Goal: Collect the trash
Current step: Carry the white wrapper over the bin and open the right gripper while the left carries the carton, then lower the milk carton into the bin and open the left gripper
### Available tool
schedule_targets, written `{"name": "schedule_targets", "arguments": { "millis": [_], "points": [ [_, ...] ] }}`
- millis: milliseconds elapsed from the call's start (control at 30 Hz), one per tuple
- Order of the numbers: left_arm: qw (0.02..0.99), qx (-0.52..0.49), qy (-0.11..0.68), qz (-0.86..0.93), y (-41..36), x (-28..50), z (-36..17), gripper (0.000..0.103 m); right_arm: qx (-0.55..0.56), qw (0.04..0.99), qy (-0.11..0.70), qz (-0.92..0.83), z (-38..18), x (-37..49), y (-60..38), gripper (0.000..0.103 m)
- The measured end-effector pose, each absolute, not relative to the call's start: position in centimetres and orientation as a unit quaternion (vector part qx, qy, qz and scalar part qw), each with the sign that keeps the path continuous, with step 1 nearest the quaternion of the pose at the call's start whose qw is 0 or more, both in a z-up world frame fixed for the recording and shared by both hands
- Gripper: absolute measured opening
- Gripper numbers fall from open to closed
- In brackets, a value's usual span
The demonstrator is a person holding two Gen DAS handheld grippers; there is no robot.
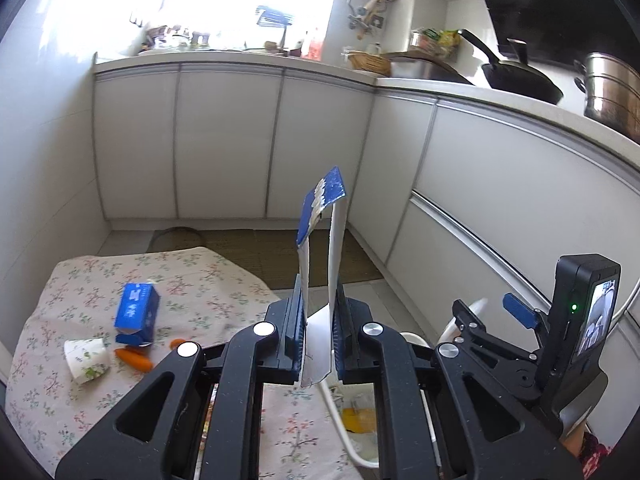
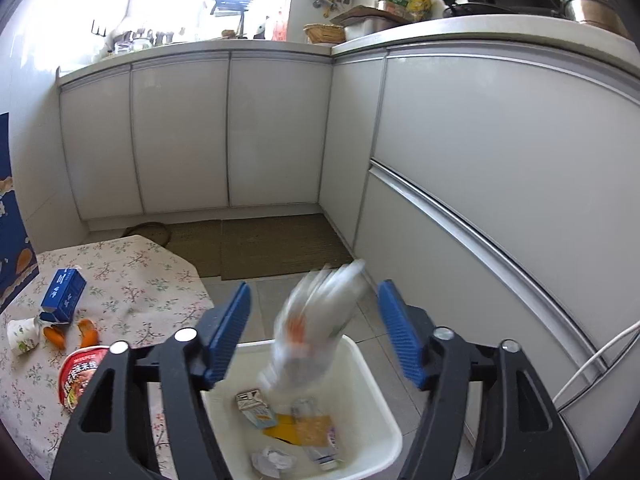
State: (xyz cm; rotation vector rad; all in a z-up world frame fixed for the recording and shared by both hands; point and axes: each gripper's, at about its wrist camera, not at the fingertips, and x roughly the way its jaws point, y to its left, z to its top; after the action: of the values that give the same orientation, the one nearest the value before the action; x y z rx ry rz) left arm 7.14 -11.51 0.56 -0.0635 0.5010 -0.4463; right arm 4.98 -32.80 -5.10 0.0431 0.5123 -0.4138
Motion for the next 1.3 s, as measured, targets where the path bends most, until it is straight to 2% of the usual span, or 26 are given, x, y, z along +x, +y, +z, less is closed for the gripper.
{"name": "schedule_targets", "arguments": {
  "millis": [167, 667, 833, 867, 933, 1100, 1300],
  "points": [
    [0.937, -0.022, 0.252, -0.239, -14.2, 7.3, 0.2, 0.012, 0.060, 0.944, 0.235, -0.226, -4.7, 3.5, -35.7, 0.087],
    [0.915, 0.003, 0.272, -0.297, -21.7, 7.8, -1.2, 0.013, 0.105, 0.918, 0.224, -0.309, -4.7, 1.5, -41.0, 0.090],
    [0.903, 0.004, 0.292, -0.315, -24.0, 8.3, -1.8, 0.017, 0.103, 0.907, 0.216, -0.345, -4.6, 0.9, -42.2, 0.094],
    [0.902, 0.009, 0.295, -0.315, -24.5, 8.3, -2.0, 0.020, 0.105, 0.905, 0.215, -0.352, -4.6, 0.7, -42.5, 0.095],
    [0.901, 0.017, 0.299, -0.314, -25.3, 8.3, -2.3, 0.033, 0.107, 0.900, 0.216, -0.364, -4.6, 0.5, -43.0, 0.095],
    [0.905, 0.021, 0.295, -0.306, -25.9, 7.9, -2.1, 0.049, 0.111, 0.895, 0.213, -0.375, -4.6, 0.2, -43.6, 0.096],
    [0.916, 0.021, 0.288, -0.277, -25.3, 7.8, -1.6, 0.076, 0.101, 0.899, 0.201, -0.377, -4.5, -0.6, -42.5, 0.096]
  ]
}}
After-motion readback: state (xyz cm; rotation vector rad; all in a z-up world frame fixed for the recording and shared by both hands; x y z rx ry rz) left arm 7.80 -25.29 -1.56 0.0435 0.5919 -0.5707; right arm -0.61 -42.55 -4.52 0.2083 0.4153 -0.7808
